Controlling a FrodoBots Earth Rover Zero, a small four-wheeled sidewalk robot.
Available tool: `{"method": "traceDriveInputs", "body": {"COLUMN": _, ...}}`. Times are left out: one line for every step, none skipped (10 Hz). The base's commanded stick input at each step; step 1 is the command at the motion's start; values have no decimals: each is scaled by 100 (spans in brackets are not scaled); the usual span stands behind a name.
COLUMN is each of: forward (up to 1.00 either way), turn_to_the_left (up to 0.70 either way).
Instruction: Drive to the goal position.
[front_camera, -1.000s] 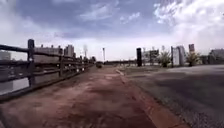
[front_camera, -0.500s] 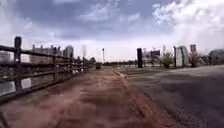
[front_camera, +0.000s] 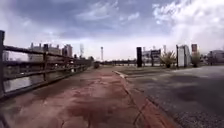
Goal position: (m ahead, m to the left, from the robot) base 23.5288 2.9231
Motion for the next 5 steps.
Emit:
{"method": "traceDriveInputs", "body": {"forward": 100, "turn_to_the_left": 2}}
{"method": "traceDriveInputs", "body": {"forward": 100, "turn_to_the_left": 4}}
{"method": "traceDriveInputs", "body": {"forward": 100, "turn_to_the_left": 30}}
{"method": "traceDriveInputs", "body": {"forward": 100, "turn_to_the_left": 34}}
{"method": "traceDriveInputs", "body": {"forward": 100, "turn_to_the_left": 30}}
